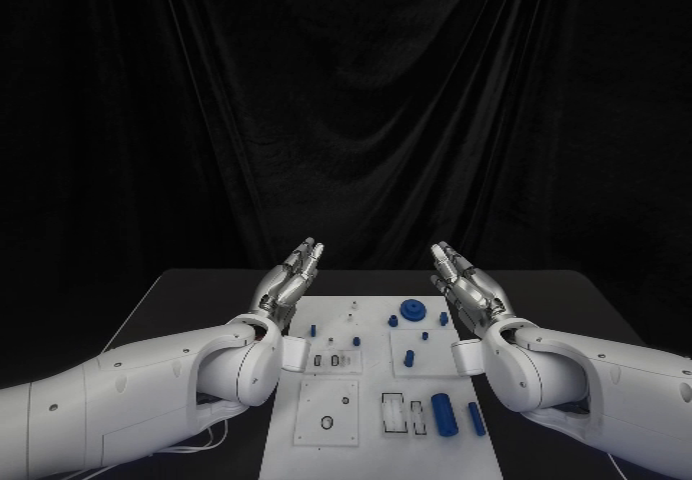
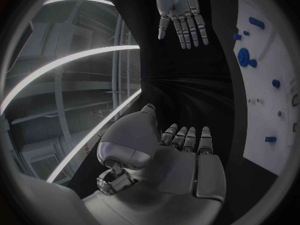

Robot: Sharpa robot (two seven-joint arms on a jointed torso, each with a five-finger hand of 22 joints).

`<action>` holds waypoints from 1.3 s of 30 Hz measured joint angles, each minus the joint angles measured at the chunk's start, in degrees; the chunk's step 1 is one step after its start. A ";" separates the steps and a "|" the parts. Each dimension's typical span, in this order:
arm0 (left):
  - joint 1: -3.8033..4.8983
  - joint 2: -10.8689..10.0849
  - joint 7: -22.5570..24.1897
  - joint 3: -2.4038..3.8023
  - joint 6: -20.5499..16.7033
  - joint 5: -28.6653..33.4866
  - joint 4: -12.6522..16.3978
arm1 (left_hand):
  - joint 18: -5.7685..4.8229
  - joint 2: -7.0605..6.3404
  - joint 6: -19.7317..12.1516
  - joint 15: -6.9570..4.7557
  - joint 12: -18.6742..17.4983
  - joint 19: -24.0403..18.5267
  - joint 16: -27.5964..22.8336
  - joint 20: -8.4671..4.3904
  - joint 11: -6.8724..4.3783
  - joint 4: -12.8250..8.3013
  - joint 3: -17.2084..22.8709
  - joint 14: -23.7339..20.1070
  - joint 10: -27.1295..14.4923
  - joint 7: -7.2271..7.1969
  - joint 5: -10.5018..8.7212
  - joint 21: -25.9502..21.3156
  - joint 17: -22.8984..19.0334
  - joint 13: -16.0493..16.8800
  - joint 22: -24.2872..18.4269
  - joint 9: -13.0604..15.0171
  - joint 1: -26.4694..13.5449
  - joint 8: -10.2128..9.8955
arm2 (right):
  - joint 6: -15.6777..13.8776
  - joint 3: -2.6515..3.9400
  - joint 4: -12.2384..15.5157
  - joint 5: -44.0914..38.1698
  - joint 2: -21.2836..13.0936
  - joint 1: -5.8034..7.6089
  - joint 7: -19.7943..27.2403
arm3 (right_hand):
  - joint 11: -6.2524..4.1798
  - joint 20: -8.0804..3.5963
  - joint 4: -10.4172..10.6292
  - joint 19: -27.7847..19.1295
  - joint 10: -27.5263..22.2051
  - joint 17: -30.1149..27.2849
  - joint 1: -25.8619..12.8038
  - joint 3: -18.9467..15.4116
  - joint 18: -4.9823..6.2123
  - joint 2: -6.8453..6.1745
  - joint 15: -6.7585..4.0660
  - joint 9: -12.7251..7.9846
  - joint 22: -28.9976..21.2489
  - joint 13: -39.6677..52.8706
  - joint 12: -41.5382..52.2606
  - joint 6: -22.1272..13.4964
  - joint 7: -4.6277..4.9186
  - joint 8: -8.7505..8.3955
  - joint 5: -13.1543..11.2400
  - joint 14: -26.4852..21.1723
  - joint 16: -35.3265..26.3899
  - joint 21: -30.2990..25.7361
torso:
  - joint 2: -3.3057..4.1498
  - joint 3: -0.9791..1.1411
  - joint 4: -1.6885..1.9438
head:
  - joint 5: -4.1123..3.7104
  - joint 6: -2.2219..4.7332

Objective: Assemble the parts on the task board

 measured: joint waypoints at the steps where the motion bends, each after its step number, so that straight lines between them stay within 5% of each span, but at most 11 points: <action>1: 0.43 0.00 0.42 -0.48 1.59 0.22 -0.06 | 0.53 0.04 0.08 0.00 0.00 -0.08 0.00 0.22 0.00 0.00 0.00 0.00 0.00 0.08 0.09 0.00 -0.01 0.00 0.00 0.05 0.45 0.19 | 1.57 -0.57 -0.04 0.42 -0.06 0.46 0.12 | 0.00 0.10 0.04 -0.07 0.00 0.00 0.08 -0.04 0.00 0.05 0.01 0.04 0.00 0.00 0.00 0.06 0.06 0.00 0.00 0.00 0.00 0.00 | 0.02 -0.01 0.02 | 0.01 0.00; 6: 2.84 0.01 2.96 -2.95 10.70 1.54 -0.32 | 1.81 0.30 1.35 0.62 0.00 -0.05 0.00 2.27 0.00 0.39 0.08 -0.01 0.00 0.93 1.39 0.00 -0.03 0.00 0.01 0.20 2.71 0.42 | 10.44 -3.43 -0.28 2.83 -0.38 2.94 0.80 | 0.46 0.10 0.04 -0.07 -0.01 0.00 0.28 -0.04 0.00 0.13 0.01 0.19 0.00 0.00 0.00 0.65 0.65 0.00 0.00 0.00 0.00 0.00 | 0.06 -0.01 0.03 | 0.01 0.01; 13: 4.70 0.01 4.96 -4.71 20.14 3.00 -0.56 | 2.68 0.42 3.32 2.05 0.00 -0.02 0.00 4.32 -0.01 0.62 0.32 0.00 0.00 2.08 3.96 0.00 -0.03 0.00 0.01 0.44 5.70 0.53 | 19.15 -5.30 -0.46 5.23 -0.58 4.69 1.63 | 1.04 1.01 0.03 -0.01 -0.02 0.00 1.07 -0.03 0.00 0.44 1.39 0.51 0.00 0.00 0.00 1.90 1.08 0.50 -0.01 0.10 0.00 0.00 | 0.08 -0.02 0.03 | 0.01 0.01; 18: 5.22 -0.11 5.69 -5.10 25.04 3.66 -0.92 | 2.68 0.45 5.27 2.82 0.00 0.50 0.00 5.44 0.26 0.54 0.89 0.04 1.10 3.42 6.56 0.00 -0.03 0.22 0.25 0.68 8.08 0.98 | 22.88 -5.58 -0.55 6.36 -0.67 5.08 2.06 | 1.75 2.34 -0.18 -0.10 -0.03 0.00 1.74 0.22 -0.01 0.65 2.79 0.74 0.00 0.00 0.00 2.75 1.53 1.00 0.22 0.06 0.00 0.00 | 0.16 -0.03 0.04 | 0.05 -0.53; 20: 5.21 -1.01 5.88 -5.08 27.99 3.54 -2.50 | 2.68 0.45 6.36 3.45 0.00 0.70 0.00 6.01 0.66 0.70 1.05 0.16 1.66 4.07 6.63 0.26 -0.02 0.47 0.50 0.81 8.07 1.20 | 25.96 -5.57 -1.39 5.82 -2.29 5.09 2.25 | 3.26 3.59 -0.03 -0.05 0.09 0.00 1.74 0.37 -0.01 0.65 4.15 0.96 0.00 0.00 0.00 3.87 2.65 1.66 0.29 0.01 0.00 0.00 | 0.60 -0.12 0.14 | 0.20 -2.40; 22: 5.20 -1.91 6.05 -5.13 29.97 3.52 -3.50 | 2.67 0.45 7.31 3.82 0.00 1.04 0.00 6.36 1.01 0.77 1.13 0.52 2.47 4.84 6.63 0.51 0.01 0.74 0.72 0.93 8.08 1.45 | 28.12 -5.60 -2.63 5.39 -3.51 5.09 2.43 | 4.39 4.36 -0.03 0.11 0.08 0.00 1.73 0.37 -0.02 0.65 4.49 1.01 0.00 0.00 0.00 4.31 3.09 2.01 0.44 -0.03 0.00 0.00 | 0.88 -0.18 0.19 | 0.21 -3.21; 27: 5.16 -1.89 6.23 -5.16 32.23 3.38 -2.52 | 2.66 0.45 11.24 5.55 0.75 2.25 1.25 7.57 2.27 0.83 2.19 1.87 5.64 6.90 6.63 1.58 0.63 1.63 1.34 1.34 8.07 2.43 | 30.29 -5.65 -2.00 4.55 -3.66 5.05 2.60 | 8.59 6.37 -0.03 1.72 0.94 0.19 2.82 0.37 -0.02 0.36 6.55 1.88 0.00 0.71 1.86 8.52 4.76 5.03 2.02 0.40 0.26 0.98 | 1.55 -0.29 0.33 | -0.20 -4.03; 30: 5.16 -2.35 6.28 -5.16 32.91 3.19 -1.84 | 2.68 0.45 12.62 6.14 0.90 2.74 1.97 8.06 3.04 0.84 2.47 2.46 6.96 7.50 7.01 2.20 0.89 2.08 1.67 1.46 8.07 2.62 | 30.82 -5.64 -1.80 4.13 -4.07 5.05 2.63 | 9.77 7.38 -0.19 2.83 1.75 0.77 4.13 0.53 -0.02 0.11 7.49 2.00 0.00 1.12 3.80 9.37 5.07 6.17 3.03 1.33 1.55 1.73 | 1.83 -0.32 0.38 | -0.17 -4.26; 32: 5.16 -2.72 6.30 -5.16 33.15 3.07 -1.76 | 2.66 0.45 12.69 6.14 0.90 3.05 1.97 8.36 3.02 0.68 2.67 2.46 6.98 7.57 7.66 2.23 0.89 2.17 1.76 1.46 8.11 2.62 | 31.00 -5.63 -1.96 3.97 -4.30 5.05 2.67 | 10.08 7.68 -0.66 4.52 1.83 1.22 5.42 1.00 -0.02 -0.08 8.42 1.98 0.10 1.19 4.73 8.83 4.25 6.28 4.48 2.29 2.84 2.65 | 1.99 -0.32 0.40 | -0.01 -4.36; 34: 5.16 -3.14 6.33 -5.16 33.37 2.92 -1.76 | 2.66 0.27 12.85 6.45 0.90 3.17 2.28 8.49 2.77 -0.26 4.05 2.77 7.28 7.22 10.42 2.66 0.89 2.27 1.84 1.46 10.90 2.62 | 31.19 -5.63 -2.26 3.82 -4.35 5.05 2.71 | 10.57 7.82 -1.79 8.17 2.14 2.11 7.55 1.80 -0.02 -0.17 9.42 1.86 0.98 1.38 5.80 6.97 1.41 6.28 6.67 4.61 5.41 4.65 | 2.15 -0.32 0.41 | 0.10 -4.55; 39: 5.16 -3.64 6.39 -5.16 33.73 2.63 -2.06 | 2.67 -0.11 12.15 6.65 0.90 3.88 2.28 8.77 2.77 -2.26 6.06 2.97 7.28 5.38 14.26 2.90 0.95 2.26 2.00 1.46 14.52 2.62 | 31.86 -5.63 -2.70 3.58 -4.94 5.04 2.79 | 11.28 7.96 -3.50 15.54 2.85 3.26 9.58 2.71 -1.91 -0.69 10.91 1.98 2.39 1.78 8.66 6.30 0.74 8.19 8.25 8.84 9.70 7.95 | 2.46 -0.41 0.54 | 0.02 -5.20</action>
